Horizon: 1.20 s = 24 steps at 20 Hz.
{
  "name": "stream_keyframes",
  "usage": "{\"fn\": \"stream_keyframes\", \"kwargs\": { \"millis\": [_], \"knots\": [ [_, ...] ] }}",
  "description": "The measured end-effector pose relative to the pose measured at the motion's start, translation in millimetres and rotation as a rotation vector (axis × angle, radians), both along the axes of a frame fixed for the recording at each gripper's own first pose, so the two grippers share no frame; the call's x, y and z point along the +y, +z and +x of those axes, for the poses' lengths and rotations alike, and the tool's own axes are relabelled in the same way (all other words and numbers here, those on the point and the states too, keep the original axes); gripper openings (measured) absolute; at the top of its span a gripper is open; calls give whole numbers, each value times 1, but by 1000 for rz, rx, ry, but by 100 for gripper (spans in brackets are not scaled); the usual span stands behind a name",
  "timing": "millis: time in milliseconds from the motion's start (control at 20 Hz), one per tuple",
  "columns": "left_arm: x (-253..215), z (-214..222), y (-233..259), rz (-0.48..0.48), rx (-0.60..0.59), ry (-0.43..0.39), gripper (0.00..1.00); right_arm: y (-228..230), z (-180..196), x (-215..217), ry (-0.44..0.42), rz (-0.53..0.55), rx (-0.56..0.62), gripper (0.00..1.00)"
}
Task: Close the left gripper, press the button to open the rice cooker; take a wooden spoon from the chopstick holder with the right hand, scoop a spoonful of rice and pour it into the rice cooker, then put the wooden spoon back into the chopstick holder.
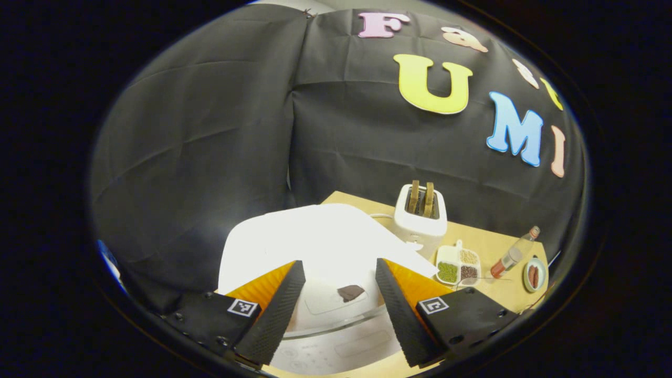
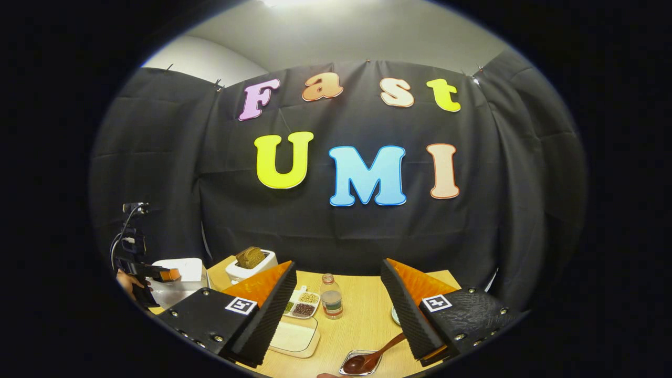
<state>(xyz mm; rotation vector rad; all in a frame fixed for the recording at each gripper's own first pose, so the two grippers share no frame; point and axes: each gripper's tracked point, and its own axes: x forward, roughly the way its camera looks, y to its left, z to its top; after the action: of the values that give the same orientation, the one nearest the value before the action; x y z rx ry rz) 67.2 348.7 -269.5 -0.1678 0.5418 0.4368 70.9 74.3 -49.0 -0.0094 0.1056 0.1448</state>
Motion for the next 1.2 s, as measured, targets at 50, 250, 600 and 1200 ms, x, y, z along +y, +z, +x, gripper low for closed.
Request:
{"fn": "stream_keyframes", "kwargs": {
  "millis": [50, 250, 600, 1200],
  "knots": [
    [0, 0, 1, 2, 3, -2, 93, -1, 0, 0, -3, 2, 2, 98],
    [0, -2, -7, -18, 20, -5, 93, -3, -1, -1, -7, 9, 9, 98],
    [-3, -3, -19, 7, 54, -14, 93, -6, -1, -3, -11, 12, 18, 98],
    [1, 0, -29, -5, 77, -19, 94, -7, -2, 5, 1, 28, 24, 98]
  ]
}}
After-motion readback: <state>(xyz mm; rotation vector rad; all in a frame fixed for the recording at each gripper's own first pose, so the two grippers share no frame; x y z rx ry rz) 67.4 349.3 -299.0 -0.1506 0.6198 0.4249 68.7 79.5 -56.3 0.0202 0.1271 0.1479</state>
